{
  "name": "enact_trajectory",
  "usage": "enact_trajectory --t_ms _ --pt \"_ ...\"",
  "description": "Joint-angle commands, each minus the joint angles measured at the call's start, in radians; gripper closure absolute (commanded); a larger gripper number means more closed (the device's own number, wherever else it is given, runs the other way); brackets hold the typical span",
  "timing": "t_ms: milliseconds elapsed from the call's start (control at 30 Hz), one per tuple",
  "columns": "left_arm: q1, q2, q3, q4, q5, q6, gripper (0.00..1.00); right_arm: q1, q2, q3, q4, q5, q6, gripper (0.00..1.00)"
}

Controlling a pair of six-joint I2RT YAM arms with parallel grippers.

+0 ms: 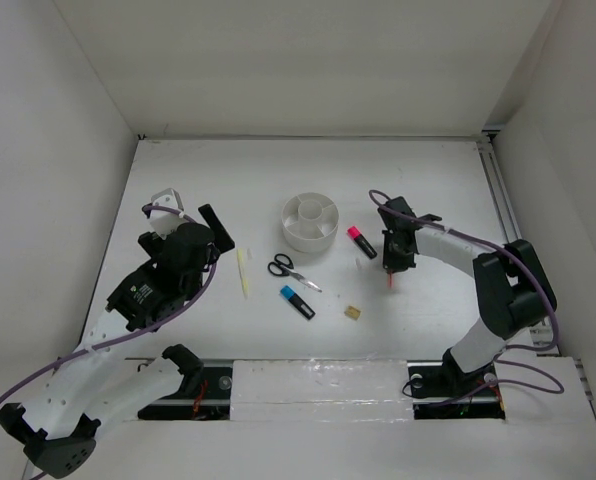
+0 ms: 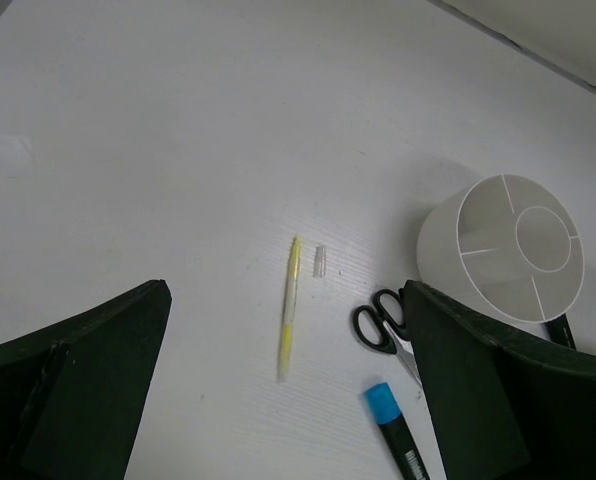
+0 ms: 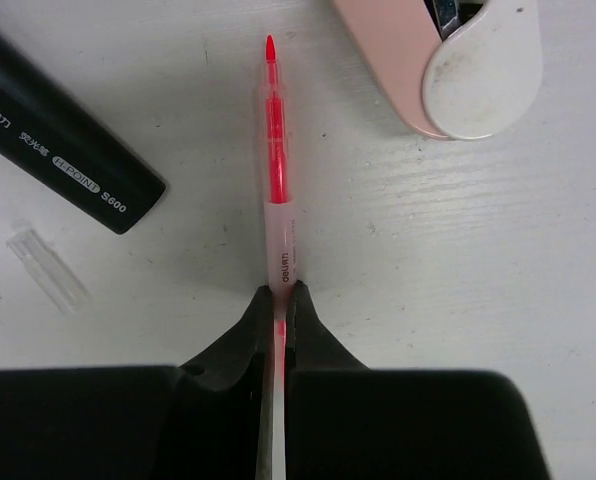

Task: Sort the stationery into containers
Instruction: Pick up the pen from the center of the board, then close the pen cap on the pen.

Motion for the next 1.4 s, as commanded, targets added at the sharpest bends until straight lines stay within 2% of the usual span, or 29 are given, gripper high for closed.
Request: enact_trajectory --t_ms 0,167,300,433,533,667,800,900,1033,1067,1167,1267,1367 --pt "-0.004 -0.010 -0.007 0.012 -0.029 -0.007 0.00 -0.001 0.001 0.010 -0.030 0.021 0.025 1.00" --pt "-0.004 -0.010 -0.007 0.002 -0.038 -0.007 0.00 0.054 -0.109 -0.022 -0.030 0.080 0.055 1.00" --pt "-0.004 0.021 -0.007 0.013 -0.020 0.007 0.00 0.081 -0.259 -0.003 -0.085 0.152 0.083 1.00" --pt "-0.004 0.105 0.030 0.036 0.040 0.047 0.00 0.126 -0.388 0.034 -0.153 0.185 0.083 1.00" --pt "-0.004 0.208 0.102 -0.011 0.068 -0.026 0.00 0.168 -0.490 0.044 -0.162 0.186 0.072 1.00" --pt "-0.004 0.400 0.185 -0.051 0.114 -0.131 0.00 0.206 -0.583 0.063 -0.151 0.161 0.063 1.00" --pt "-0.004 0.597 0.231 -0.004 0.138 -0.119 0.00 0.255 -0.642 0.064 -0.131 0.132 0.034 1.00" --pt "0.005 0.638 0.231 0.028 0.126 -0.119 0.00 0.280 -0.668 0.064 -0.131 0.123 0.003 1.00" --pt "0.074 0.638 0.161 0.151 0.241 -0.041 0.00 0.300 -0.688 0.042 -0.131 0.123 -0.006 1.00" --pt "0.074 0.638 0.161 0.201 0.256 -0.004 0.02 0.300 -0.697 0.042 -0.119 0.112 -0.015 1.00" --pt "0.074 0.652 0.161 0.228 0.293 0.007 0.05 0.300 -0.697 0.014 -0.096 0.101 -0.026 1.00" --pt "0.102 0.688 0.151 0.251 0.305 0.007 0.12 0.300 -0.697 0.014 -0.096 0.077 -0.026 1.00" --pt "0.134 0.720 0.138 0.283 0.342 0.019 0.33 0.311 -0.697 0.024 -0.096 0.068 -0.035 1.00"
